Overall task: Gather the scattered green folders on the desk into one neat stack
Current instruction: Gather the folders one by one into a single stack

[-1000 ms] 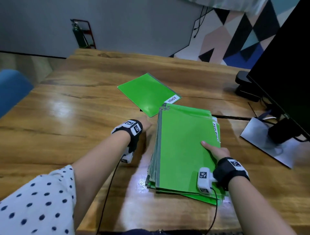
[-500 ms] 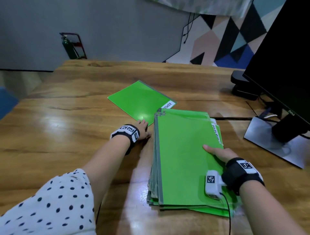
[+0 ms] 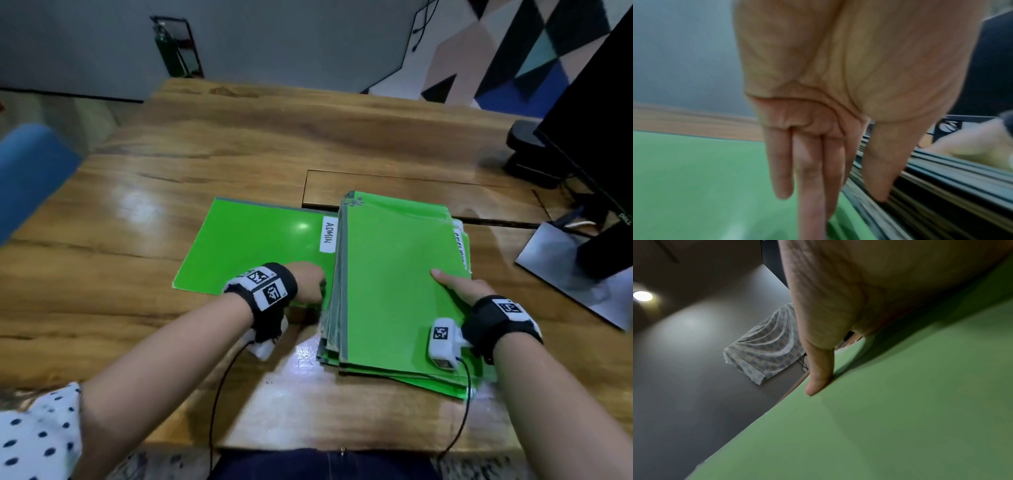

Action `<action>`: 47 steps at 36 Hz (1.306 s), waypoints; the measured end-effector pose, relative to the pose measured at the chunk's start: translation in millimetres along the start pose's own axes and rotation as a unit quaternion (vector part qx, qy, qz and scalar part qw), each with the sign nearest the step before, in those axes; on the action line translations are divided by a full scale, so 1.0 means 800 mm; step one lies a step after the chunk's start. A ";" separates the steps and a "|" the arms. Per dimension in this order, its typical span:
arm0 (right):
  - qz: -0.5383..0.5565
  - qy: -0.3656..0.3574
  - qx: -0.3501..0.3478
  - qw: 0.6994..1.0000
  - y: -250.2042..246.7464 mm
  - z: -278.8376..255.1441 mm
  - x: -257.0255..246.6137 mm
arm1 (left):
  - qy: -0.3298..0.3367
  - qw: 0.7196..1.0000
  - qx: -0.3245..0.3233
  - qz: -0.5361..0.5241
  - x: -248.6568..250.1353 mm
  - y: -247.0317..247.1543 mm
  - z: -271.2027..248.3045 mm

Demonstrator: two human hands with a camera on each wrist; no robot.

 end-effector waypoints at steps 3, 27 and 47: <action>-0.002 -0.002 0.003 1.000 0.002 0.003 0.000 | -0.039 0.996 0.073 -0.021 -0.047 -0.016 0.017; -0.023 -0.011 0.029 0.999 0.004 0.019 0.005 | -0.307 0.938 0.128 -0.096 -0.191 -0.002 -0.033; -0.086 -0.013 0.033 0.996 0.014 -0.012 -0.006 | -0.059 0.896 0.440 0.026 -0.024 -0.223 -0.145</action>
Point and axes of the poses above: each hand's wrist, its own z-axis towards the middle knuckle, its own y-axis out of the palm, x = y × z, the point moved 2 cm from there along z, towards the middle knuckle, and after that the axes turned 6 degrees about -z, right-handed, at the moved point
